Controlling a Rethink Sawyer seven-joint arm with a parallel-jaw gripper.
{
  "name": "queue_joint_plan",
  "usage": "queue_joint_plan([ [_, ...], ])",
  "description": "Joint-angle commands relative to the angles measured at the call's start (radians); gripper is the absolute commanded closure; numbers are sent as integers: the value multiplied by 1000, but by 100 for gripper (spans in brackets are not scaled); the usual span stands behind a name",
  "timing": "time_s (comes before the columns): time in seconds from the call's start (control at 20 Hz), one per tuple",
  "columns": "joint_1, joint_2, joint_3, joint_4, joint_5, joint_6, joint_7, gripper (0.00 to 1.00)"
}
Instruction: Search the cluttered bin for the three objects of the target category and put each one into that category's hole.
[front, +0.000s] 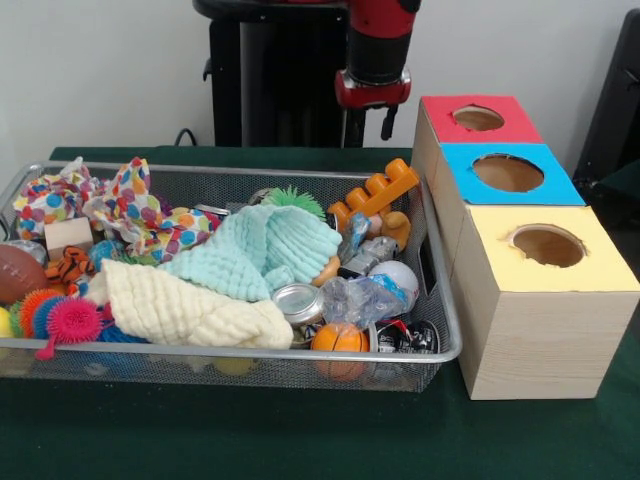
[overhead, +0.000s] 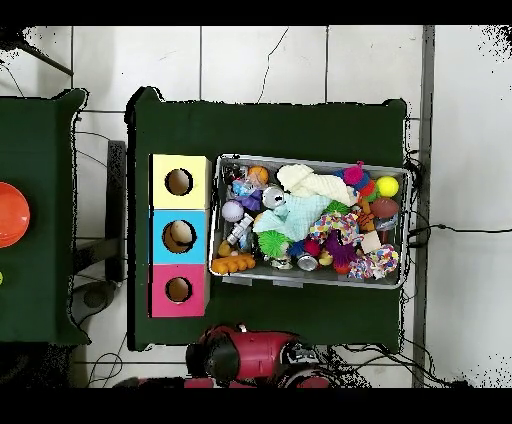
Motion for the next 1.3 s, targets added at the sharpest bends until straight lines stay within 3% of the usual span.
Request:
queue_joint_plan([
  [0.05,14,193,-13,-216,-7,-170,152,0],
  [0.65,-5,297,-43,-290,-9,-254,144,0],
  [1.3,-81,327,-42,-330,-83,-242,117,0],
])
